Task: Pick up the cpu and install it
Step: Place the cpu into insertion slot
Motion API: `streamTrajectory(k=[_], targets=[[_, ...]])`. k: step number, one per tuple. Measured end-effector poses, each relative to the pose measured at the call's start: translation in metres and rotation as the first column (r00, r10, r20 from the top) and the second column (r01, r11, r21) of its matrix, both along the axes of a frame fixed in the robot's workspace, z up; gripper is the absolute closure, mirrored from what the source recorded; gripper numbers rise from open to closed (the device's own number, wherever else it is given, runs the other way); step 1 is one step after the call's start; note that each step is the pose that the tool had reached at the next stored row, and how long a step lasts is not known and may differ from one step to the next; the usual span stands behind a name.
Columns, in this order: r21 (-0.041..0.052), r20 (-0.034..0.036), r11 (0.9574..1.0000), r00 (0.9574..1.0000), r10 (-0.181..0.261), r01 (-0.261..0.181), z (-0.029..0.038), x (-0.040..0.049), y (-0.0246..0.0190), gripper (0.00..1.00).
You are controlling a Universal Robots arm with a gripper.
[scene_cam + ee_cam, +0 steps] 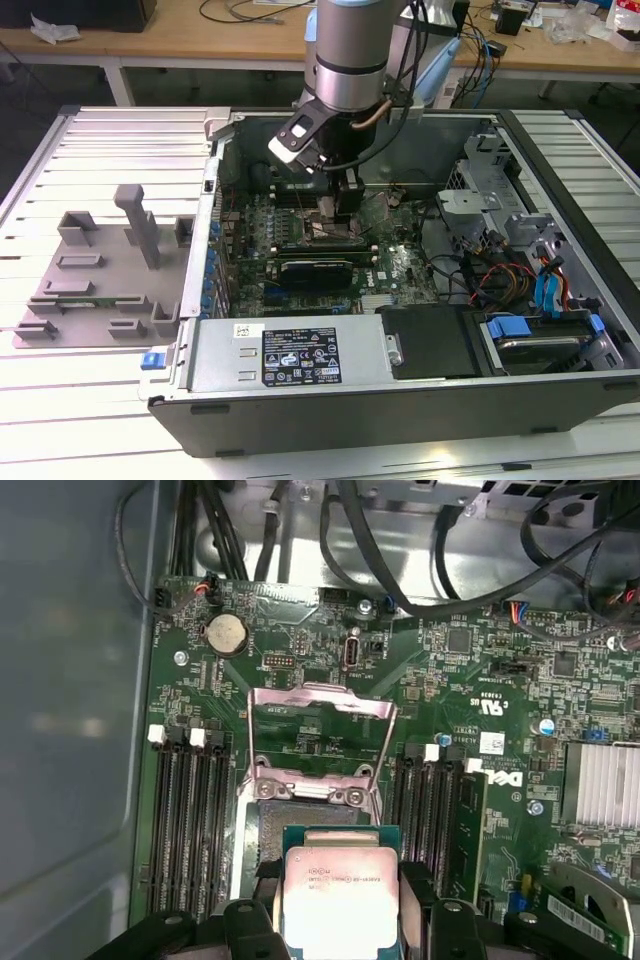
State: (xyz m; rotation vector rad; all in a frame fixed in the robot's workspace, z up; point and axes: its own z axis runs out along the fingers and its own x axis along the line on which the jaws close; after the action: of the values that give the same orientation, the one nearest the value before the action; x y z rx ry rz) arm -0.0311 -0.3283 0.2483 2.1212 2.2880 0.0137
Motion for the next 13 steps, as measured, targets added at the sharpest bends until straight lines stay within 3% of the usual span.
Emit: streamTrajectory(k=[4, 6, 9, 13], targets=[[0.0001, 0.0000, 1.0000, 1.0000, -0.002, 0.002, -0.0031, 0.0000, 0.0000, 0.45], [0.0001, 0.0000, 0.9999, 0.9999, -0.012, 0.012, -0.0074, 0.0000, 0.0001, 0.45], [0.0000, -0.0002, 0.9981, 0.9981, -0.062, 0.062, -0.0137, 0.0000, 0.0006, 0.45], [0.0000, -0.0015, 0.9979, 0.9979, -0.065, 0.065, -0.0196, 0.0000, 0.0026, 0.45]])
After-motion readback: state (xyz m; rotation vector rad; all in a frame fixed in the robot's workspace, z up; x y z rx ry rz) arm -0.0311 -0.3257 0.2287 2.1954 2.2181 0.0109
